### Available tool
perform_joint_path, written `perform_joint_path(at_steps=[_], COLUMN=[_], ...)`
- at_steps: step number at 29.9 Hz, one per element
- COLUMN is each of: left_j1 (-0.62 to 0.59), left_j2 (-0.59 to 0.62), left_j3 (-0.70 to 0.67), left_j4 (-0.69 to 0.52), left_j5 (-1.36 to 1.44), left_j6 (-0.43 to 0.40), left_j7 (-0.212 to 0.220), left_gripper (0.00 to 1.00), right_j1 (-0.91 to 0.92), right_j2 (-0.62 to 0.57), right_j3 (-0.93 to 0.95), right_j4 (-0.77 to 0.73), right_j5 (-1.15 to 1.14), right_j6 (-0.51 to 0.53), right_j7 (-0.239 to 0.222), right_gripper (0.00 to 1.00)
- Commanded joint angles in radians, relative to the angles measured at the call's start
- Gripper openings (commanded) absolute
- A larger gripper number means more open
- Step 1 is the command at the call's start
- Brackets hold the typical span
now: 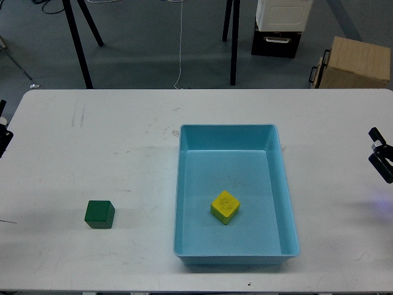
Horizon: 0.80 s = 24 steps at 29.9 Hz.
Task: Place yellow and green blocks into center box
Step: 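Move the left gripper over the green cube and lower onto it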
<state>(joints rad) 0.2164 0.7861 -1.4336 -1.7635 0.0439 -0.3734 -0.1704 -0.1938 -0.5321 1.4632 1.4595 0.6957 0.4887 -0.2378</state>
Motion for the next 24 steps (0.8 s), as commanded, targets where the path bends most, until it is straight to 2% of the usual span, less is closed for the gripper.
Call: perform_joint_path(at_steps=[1,7,11,14,17,24], left_j1=[-0.136,-0.449,-0.698,-0.905,-1.060,-1.437], left_j2=[0.145,0.332,0.430,0.437,0.420,0.317], left_j3=[0.174,0.488,0.764,0.985,1.188,1.609], left_j4=[-0.001,-0.001,-0.001,0.001,0.012,0.081], left_j5=[0.109,0.174,0.191,0.275,0.318,0.341], left_j6=[0.048,0.068,0.070,0.073,0.086,0.080], left_j7=[0.003,0.006,0.026,0.072,0.097,0.173], left_gripper=[1.00,1.00,1.00,1.00,1.00,1.00], right_j1=[0.001,-0.006,-0.009,-0.007,-0.010,-0.036], right_j2=[0.007,0.029,0.046,0.078,0.103,0.129], right_j3=[0.002,0.016,0.019,0.029,0.042,0.062], right_j4=[0.010,0.021,0.041,0.050,0.051,0.051], right_j5=[-0.002,-0.004,-0.004,-0.005,-0.007,-0.007], right_j6=[0.000,0.000,0.000,0.000,0.000,0.000], right_j7=[0.000,0.000,0.000,0.000,0.000,0.000], right_gripper=[1.00,1.00,1.00,1.00,1.00,1.00])
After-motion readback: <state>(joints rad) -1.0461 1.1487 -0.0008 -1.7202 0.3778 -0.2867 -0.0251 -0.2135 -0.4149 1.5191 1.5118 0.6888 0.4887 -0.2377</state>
